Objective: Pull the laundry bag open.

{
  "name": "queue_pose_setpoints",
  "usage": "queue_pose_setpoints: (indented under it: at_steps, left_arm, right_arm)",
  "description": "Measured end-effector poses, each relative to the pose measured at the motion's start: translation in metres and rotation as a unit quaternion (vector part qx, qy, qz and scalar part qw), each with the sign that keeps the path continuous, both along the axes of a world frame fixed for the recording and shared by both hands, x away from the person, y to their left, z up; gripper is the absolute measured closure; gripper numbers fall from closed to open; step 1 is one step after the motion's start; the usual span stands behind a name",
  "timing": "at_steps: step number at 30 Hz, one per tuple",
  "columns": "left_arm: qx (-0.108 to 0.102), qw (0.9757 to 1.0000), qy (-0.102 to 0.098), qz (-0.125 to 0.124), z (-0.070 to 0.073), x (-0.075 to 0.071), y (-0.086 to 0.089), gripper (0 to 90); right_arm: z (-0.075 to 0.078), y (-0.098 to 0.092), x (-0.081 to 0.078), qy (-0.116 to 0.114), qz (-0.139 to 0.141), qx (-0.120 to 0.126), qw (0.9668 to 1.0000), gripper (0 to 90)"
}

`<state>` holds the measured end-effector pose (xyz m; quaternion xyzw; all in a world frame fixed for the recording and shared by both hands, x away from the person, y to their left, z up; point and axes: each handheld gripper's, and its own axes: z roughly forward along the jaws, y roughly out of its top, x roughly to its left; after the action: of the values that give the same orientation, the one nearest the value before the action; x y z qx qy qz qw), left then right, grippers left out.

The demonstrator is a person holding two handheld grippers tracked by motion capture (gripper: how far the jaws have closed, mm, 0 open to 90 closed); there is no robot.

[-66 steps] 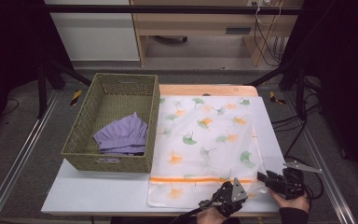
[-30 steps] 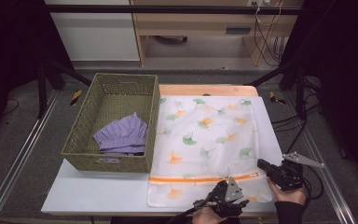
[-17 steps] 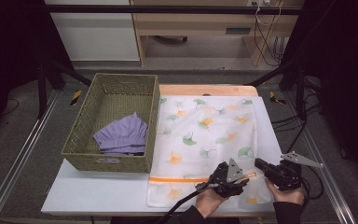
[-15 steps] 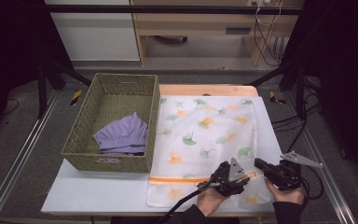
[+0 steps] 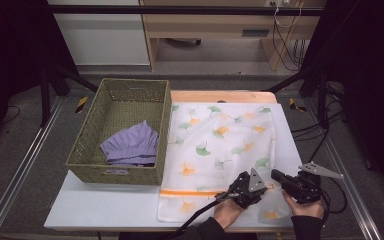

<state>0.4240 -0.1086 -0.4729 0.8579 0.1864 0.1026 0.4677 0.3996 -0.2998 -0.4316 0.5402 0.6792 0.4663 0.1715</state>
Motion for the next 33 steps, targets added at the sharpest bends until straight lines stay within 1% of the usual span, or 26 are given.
queue_pose_setpoints:
  at_steps: [1, 4, 5, 6, 8, 9, 10, 12, 13, 14, 15, 16, 17, 20, 21, 22, 24, 25, 27, 29, 30, 31, 32, 33]
  left_arm:
    - [-0.008, 0.9999, -0.001, -0.007, 0.0, -0.002, 0.001, 79.9]
    - [-0.013, 0.9999, -0.004, -0.01, 0.001, -0.004, 0.002, 80.5]
    - [-0.025, 0.9996, -0.003, -0.015, 0.002, -0.006, 0.003, 81.5]
    - [-0.025, 0.9996, -0.003, -0.015, 0.002, -0.006, 0.003, 83.1]
    - [-0.033, 0.9991, 0.0, -0.026, 0.005, -0.008, 0.003, 84.5]
    - [-0.024, 0.9994, -0.004, -0.024, 0.005, -0.01, 0.001, 84.3]
    - [-0.024, 0.9994, -0.004, -0.024, 0.005, -0.01, 0.001, 84.3]
    - [-0.012, 0.9997, -0.002, -0.022, 0.003, -0.01, -0.001, 84.0]
    - [-0.011, 0.9997, -0.001, -0.021, 0.001, -0.009, -0.002, 83.2]
    - [-0.011, 0.9998, 0.001, -0.018, 0.0, -0.008, -0.002, 82.2]
    - [-0.016, 0.9996, 0.009, -0.019, -0.002, -0.006, -0.002, 78.1]
    - [-0.016, 0.9996, 0.009, -0.019, -0.002, -0.006, -0.002, 76.7]
    - [-0.02, 0.9995, 0.015, -0.021, -0.002, -0.005, -0.003, 74.8]
    - [-0.025, 0.9992, 0.02, -0.024, -0.001, -0.006, -0.002, 72.3]
    - [-0.027, 0.9991, 0.02, -0.025, 0.0, -0.007, -0.002, 69.5]
    - [-0.029, 0.9991, 0.019, -0.025, 0.001, -0.008, -0.001, 69.5]
    - [-0.031, 0.9992, 0.016, -0.022, 0.003, -0.01, -0.002, 66.4]
    - [-0.034, 0.9988, 0.024, -0.024, 0.005, -0.01, -0.003, 65.3]
    - [-0.031, 0.999, 0.023, -0.024, 0.005, -0.01, -0.004, 65.2]
    - [-0.025, 0.9992, 0.024, -0.018, 0.005, -0.008, -0.007, 66.6]
    - [-0.026, 0.999, 0.033, -0.016, 0.004, -0.007, -0.007, 66.6]
    - [-0.024, 0.9988, 0.042, -0.007, 0.003, -0.004, -0.007, 66.8]
    - [-0.024, 0.9988, 0.042, -0.007, 0.003, -0.004, -0.007, 66.8]
    - [-0.017, 0.9992, 0.036, -0.002, 0.002, -0.004, -0.006, 66.8]
  right_arm:
    - [0.0, 0.0, 0.0, 0.0, -0.001, 0.001, 1.0, 88.4]
    - [0.0, 0.0, 0.0, 0.002, -0.001, 0.0, 1.0, 88.4]
    - [-0.001, 0.0, 0.0, 0.002, -0.001, 0.0, 1.0, 88.5]
    - [-0.001, 0.0, 0.0, 0.002, -0.001, 0.0, 1.0, 88.5]
    - [-0.002, 0.0, 0.001, 0.003, 0.0, 0.0, 1.0, 88.5]
    - [-0.002, 0.0, 0.001, 0.001, 0.002, 0.0, 1.0, 88.5]
    - [-0.002, 0.0, 0.001, 0.001, 0.002, 0.0, 1.0, 88.5]
    - [-0.001, 0.001, 0.0, 0.001, 0.002, 0.001, 1.0, 88.5]
    - [-0.001, 0.001, 0.0, 0.001, 0.002, 0.001, 1.0, 88.5]
    - [-0.001, 0.001, 0.0, 0.0, 0.003, 0.0, 1.0, 88.5]
    - [-0.001, 0.001, 0.0, 0.0, 0.003, 0.001, 1.0, 88.5]
    - [-0.001, 0.001, 0.0, 0.0, 0.003, 0.001, 1.0, 88.5]
    - [-0.001, 0.001, 0.0, 0.001, 0.004, 0.0, 1.0, 88.5]
    - [-0.001, 0.0, 0.0, 0.0, 0.003, 0.001, 1.0, 88.5]
    - [-0.001, 0.0, 0.0, 0.001, 0.003, 0.001, 1.0, 88.5]
    - [-0.001, 0.0, 0.0, 0.001, 0.003, 0.001, 1.0, 88.5]
    - [-0.001, 0.0, 0.0, 0.0, 0.003, 0.001, 1.0, 88.5]
    - [-0.001, 0.001, 0.0, -0.001, 0.004, 0.001, 1.0, 88.5]
    - [-0.001, 0.001, 0.0, -0.001, 0.004, 0.001, 1.0, 88.5]
    - [-0.001, 0.001, 0.0, 0.0, 0.005, 0.001, 1.0, 88.5]
    - [-0.001, 0.001, 0.0, 0.0, 0.005, 0.001, 1.0, 88.5]
    - [-0.001, 0.001, 0.0, 0.001, 0.005, 0.002, 1.0, 88.5]
    - [-0.001, 0.001, 0.0, 0.001, 0.005, 0.002, 1.0, 88.5]
    - [-0.001, 0.001, 0.0, 0.001, 0.005, 0.002, 1.0, 88.5]
